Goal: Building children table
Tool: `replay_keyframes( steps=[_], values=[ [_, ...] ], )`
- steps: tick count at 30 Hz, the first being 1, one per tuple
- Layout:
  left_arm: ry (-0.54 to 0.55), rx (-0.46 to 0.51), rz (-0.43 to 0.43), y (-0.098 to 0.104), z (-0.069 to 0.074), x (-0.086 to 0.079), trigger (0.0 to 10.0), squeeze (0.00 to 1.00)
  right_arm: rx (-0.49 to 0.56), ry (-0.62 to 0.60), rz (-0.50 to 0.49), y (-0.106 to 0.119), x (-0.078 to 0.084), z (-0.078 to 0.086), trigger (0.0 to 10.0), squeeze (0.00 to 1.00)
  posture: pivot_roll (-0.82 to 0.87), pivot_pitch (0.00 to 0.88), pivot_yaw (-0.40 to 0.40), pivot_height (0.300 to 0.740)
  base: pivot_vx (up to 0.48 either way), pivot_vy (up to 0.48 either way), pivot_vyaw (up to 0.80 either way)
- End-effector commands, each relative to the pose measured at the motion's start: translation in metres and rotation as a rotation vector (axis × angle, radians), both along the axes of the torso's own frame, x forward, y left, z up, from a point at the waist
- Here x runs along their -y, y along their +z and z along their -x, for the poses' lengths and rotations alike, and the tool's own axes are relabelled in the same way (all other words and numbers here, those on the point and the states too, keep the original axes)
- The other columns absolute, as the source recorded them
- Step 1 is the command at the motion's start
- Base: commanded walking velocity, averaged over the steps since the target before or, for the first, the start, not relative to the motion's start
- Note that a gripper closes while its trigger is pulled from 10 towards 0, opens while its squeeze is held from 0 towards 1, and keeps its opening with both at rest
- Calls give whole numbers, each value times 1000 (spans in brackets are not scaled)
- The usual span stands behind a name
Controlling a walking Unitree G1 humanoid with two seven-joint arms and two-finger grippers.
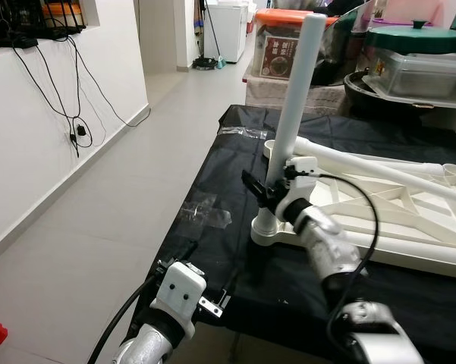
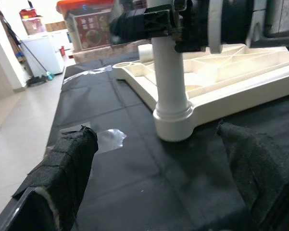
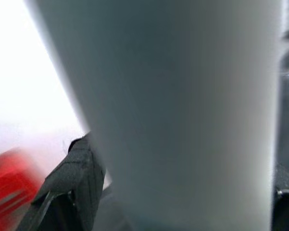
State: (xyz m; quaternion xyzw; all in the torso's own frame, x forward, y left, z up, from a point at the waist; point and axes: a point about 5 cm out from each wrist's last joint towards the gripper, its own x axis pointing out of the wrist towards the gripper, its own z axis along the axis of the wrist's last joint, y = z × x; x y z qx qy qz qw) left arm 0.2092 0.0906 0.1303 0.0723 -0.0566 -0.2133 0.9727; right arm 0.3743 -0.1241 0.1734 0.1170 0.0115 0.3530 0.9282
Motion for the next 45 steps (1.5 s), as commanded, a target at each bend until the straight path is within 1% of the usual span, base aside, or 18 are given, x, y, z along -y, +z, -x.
replay_keyframes(
  steps=[1, 4, 10, 11, 12, 13, 19, 22, 24, 28, 29, 30, 31, 33, 35, 39, 44, 45],
  values=[
    [-2, -22, -11, -4, 0, 0, 10000, 0, -45, 242, 18, -10, -30, 8, 10000, 0, 126, 0, -53, 740, 0, 0, 0],
    [-3, -24, -12, -4, 1, 0, 10000, 0, -40, 422, 89, -14, -43, 13, 10000, 0, 127, 0, -56, 740, 0, 0, 0],
    [-4, -26, -11, -5, 2, 1, 10000, 0, -41, 590, 156, -15, -55, 17, 10000, 0, 132, 0, -61, 740, 0, 0, 0],
    [-5, -26, -11, -5, 2, 1, 10000, 0, -29, 605, 169, -13, -59, 17, 3255, 0, 133, 0, -64, 740, 0, 0, 0],
    [-5, -26, -11, -5, 2, 1, 10000, 0, -29, 605, 169, -13, -59, 17, 3255, 0, 133, 0, -64, 740, 0, 0, 0],
    [-5, -27, -11, -5, 3, 1, 10000, 0, -21, 585, 178, -12, -62, 15, 0, 0, 133, 0, -65, 740, 0, 0, 0],
    [-6, -29, -10, -6, 4, 1, 10000, 0, 44, 462, 145, -6, -67, 9, 0, 0, 132, 0, -65, 740, 0, 0, 0],
    [-9, -31, -9, -6, 4, 2, 10000, 0, 38, 320, 138, -10, -65, 6, 0, 0, 126, 0, -61, 740, 0, 0, 0],
    [-12, -31, -10, -7, 4, 2, 10000, 0, 43, 76, 150, -15, -56, 1, 0, 0, 126, 0, -58, 740, 0, 0, 0],
    [-13, -30, -10, -7, 4, 1, 10000, 0, 47, -7, 153, -16, -53, 0, 0, 0, 126, 0, -58, 740, 0, 0, 0],
    [-14, -30, -11, -7, 4, 1, 10000, 0, 46, -117, 152, -16, -47, -2, 0, 0, 120, 0, -52, 740, 0, 0, 0],
    [-19, -31, -12, -8, 3, 1, 10000, 0, 57, -390, 173, -17, -30, -2, 0, 0, 113, 0, -49, 740, 0, 0, 0],
    [-19, -31, -12, -8, 3, 1, 10000, 0, 57, -390, 173, -17, -30, -2, 0, 0, 113, 0, -49, 740, 0, 0, 0],
    [-23, -31, -15, -8, 3, 1, 10000, 0, 52, -805, 174, -18, -7, 12, 0, 0, 115, 0, -51, 740, 0, 0, 0],
    [-23, -30, -16, -8, 2, 1, 10000, 0, 35, -928, 166, -19, -2, 21, 0, 0, 116, 0, -51, 740, 0, 0, 0],
    [-23, -30, -17, -8, 2, 1, 10000, 0, 10, -971, 154, -21, -5, 27, 0, 0, 118, 0, -52, 740, 0, 0, 0],
    [-18, -26, -16, -7, 2, 1, 10000, 0, -38, -926, 117, -26, -37, 36, 0, 0, 120, 0, -53, 740, 0, 0, 0],
    [-18, -26, -15, -6, 2, 1, 10000, 0, -28, -854, 105, -25, -45, 35, 10000, 271, 118, 0, -54, 740, 0, 0, 0]
  ],
)
